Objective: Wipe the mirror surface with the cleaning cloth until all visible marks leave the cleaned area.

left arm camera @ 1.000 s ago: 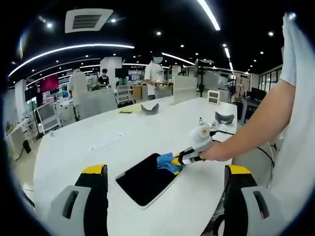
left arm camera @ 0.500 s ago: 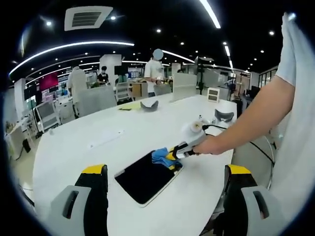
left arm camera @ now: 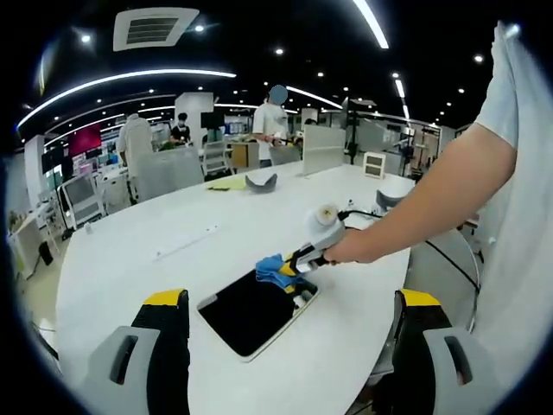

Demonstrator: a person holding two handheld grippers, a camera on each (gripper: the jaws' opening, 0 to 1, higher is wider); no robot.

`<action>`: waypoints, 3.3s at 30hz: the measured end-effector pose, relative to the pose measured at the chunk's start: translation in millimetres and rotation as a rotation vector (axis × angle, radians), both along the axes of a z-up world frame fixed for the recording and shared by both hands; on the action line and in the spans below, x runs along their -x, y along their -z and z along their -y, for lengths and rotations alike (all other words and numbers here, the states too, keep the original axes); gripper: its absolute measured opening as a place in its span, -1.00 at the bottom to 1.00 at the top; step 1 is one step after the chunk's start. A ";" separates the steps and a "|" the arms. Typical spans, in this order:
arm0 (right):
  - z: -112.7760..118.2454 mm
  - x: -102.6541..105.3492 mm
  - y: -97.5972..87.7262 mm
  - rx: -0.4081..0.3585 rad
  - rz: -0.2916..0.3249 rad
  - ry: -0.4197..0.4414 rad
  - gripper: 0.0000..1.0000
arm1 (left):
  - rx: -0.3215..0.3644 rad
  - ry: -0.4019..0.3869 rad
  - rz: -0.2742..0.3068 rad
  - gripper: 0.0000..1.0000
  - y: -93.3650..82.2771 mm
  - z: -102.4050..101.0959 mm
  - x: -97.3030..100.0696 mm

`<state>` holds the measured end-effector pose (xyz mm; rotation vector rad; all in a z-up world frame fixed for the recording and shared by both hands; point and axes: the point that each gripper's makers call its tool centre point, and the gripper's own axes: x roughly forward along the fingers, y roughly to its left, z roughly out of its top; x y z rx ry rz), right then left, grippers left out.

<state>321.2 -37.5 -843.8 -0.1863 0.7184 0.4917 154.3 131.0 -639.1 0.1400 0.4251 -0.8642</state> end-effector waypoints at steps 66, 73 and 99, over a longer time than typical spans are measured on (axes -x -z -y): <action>-22.9 -32.1 0.1 0.050 0.032 -0.080 -0.96 | -0.003 -0.006 -0.024 0.99 5.4 -11.0 -6.1; -26.4 -27.7 -0.3 0.048 0.034 -0.089 -0.96 | -0.006 -0.004 -0.019 0.99 4.7 -11.9 -4.5; -41.3 3.8 0.5 0.020 0.041 -0.121 -0.96 | -0.014 -0.009 -0.004 0.99 3.1 -13.6 9.1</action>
